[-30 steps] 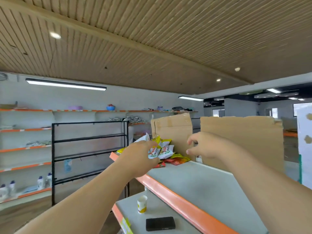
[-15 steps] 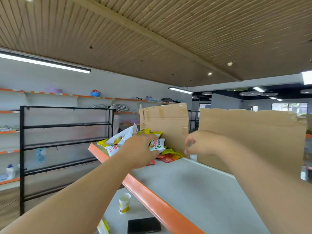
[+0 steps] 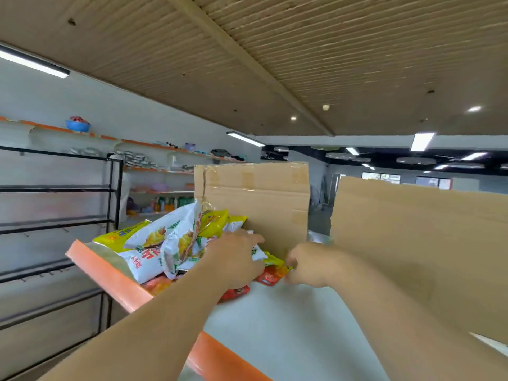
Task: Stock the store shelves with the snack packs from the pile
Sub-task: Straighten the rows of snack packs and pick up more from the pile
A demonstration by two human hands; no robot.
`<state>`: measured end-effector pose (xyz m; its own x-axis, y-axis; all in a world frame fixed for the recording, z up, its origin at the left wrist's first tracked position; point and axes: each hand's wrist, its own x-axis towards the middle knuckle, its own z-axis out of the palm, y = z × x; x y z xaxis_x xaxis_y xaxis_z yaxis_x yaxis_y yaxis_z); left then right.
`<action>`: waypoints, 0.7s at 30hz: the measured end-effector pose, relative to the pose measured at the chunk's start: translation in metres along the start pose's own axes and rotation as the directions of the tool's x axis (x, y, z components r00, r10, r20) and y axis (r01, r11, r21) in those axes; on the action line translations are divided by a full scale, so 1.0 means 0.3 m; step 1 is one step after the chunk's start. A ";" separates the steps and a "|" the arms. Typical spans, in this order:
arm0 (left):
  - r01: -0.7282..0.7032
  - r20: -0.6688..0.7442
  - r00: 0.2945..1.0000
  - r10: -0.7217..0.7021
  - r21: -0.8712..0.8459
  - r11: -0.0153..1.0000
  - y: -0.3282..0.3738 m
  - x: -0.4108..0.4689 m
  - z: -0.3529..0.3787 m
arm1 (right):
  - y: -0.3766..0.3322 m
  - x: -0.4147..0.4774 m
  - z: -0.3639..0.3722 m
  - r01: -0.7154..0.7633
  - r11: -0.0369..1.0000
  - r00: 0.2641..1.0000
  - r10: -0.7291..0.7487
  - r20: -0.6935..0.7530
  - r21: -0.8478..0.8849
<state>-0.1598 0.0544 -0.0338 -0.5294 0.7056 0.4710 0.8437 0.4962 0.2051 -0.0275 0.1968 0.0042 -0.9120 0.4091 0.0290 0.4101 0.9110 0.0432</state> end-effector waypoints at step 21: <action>-0.470 -0.004 0.864 0.503 -0.366 0.803 0.023 -0.011 0.062 | 0.176 -0.111 -0.081 -0.120 0.941 0.940 0.210 -0.268 0.316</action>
<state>-0.1539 0.0651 -0.0499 -0.0325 0.8572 0.5140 0.9589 -0.1183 0.2579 0.0246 0.2300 0.0298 -0.7692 0.5621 0.3039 0.4926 0.8245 -0.2783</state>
